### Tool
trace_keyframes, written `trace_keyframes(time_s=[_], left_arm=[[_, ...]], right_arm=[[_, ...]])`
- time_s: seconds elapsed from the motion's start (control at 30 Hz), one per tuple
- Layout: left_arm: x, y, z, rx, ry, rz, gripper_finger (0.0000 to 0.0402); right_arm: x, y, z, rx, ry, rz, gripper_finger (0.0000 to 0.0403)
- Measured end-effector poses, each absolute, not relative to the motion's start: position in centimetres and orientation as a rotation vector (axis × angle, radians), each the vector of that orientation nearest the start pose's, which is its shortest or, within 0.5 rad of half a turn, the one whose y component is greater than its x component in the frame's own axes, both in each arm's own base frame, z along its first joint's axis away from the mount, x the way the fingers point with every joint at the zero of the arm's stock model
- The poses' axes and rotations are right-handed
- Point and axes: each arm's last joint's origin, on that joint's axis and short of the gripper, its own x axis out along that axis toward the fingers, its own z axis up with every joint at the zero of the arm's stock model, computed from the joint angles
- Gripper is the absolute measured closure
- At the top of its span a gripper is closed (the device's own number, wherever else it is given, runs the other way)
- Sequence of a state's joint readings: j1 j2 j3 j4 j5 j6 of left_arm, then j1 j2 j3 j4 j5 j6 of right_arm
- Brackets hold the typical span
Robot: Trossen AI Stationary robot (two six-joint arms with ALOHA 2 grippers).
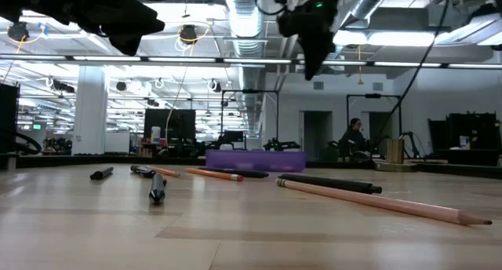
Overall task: Pick & place school supplies into a supply box
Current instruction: Put the yellow pencil into the violet supply box
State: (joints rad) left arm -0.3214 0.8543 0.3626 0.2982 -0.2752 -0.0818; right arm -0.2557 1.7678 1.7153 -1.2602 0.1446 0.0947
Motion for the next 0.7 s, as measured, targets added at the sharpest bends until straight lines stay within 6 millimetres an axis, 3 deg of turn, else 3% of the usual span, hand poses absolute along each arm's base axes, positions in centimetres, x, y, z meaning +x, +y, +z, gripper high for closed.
trace_keyframes(time_s=[0.13,0.3,0.47,0.7], left_arm=[[17.8,-5.1,22.1,-0.006,0.189,-0.041,0.031],[17.8,-5.1,22.2,0.034,0.222,-0.036,0.031],[18.2,-5.1,24.1,0.081,0.349,0.007,0.031],[19.2,-4.7,26.7,0.17,0.622,0.083,0.031]], right_arm=[[30.5,-6.0,29.6,0.165,1.242,-0.426,0.0403],[27.6,-2.4,25.5,0.231,1.115,-0.433,0.0403],[25.6,0.7,22.0,0.235,0.961,-0.516,0.0403],[24.2,4.1,19.4,0.187,0.71,-0.679,0.0403]])
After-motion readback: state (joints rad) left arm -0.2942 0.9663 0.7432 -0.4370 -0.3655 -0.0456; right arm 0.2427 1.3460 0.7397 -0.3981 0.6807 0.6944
